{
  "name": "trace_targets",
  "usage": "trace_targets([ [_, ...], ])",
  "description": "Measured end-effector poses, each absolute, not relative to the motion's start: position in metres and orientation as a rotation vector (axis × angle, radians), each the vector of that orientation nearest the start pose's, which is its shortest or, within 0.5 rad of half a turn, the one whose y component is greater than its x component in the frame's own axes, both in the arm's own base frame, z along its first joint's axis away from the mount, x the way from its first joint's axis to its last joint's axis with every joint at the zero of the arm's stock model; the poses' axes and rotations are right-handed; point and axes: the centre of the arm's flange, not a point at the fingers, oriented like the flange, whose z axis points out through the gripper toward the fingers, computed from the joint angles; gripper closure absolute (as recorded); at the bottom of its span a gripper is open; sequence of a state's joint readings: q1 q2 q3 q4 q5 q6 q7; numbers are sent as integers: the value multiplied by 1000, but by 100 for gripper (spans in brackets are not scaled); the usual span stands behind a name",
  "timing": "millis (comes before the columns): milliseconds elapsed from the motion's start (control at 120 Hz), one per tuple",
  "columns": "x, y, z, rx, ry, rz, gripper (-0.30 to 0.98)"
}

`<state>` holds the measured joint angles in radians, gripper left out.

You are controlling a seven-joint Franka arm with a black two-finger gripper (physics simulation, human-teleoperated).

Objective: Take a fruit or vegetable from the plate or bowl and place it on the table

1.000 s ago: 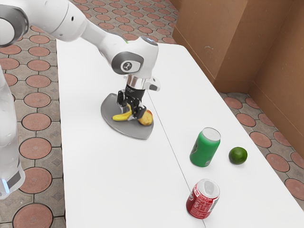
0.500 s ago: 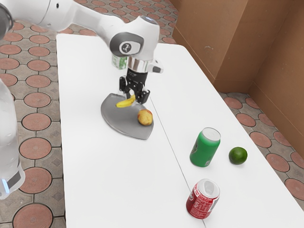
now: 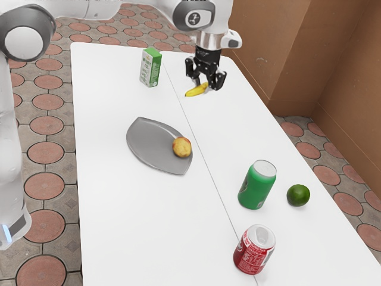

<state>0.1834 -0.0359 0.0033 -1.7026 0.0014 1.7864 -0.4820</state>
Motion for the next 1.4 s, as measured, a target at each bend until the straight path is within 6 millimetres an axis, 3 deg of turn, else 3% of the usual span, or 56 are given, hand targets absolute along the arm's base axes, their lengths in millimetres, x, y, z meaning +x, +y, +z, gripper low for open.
trace_targets([
  [142,582,131,582,-2925,-1061,-160,57],
  [283,602,135,560,-2908,-1048,-117,58],
  [517,624,157,504,-2888,-1078,-8,57],
  [625,627,164,495,-2884,-1089,4,57],
  [692,628,163,494,-2884,-1086,3,51],
  [817,628,164,500,-2886,-1082,-16,22],
  [925,629,163,507,-2888,-1079,-30,10],
  [1225,625,163,515,-2891,-1082,-18,1],
  [1400,599,151,568,-2913,-1077,-49,0],
])
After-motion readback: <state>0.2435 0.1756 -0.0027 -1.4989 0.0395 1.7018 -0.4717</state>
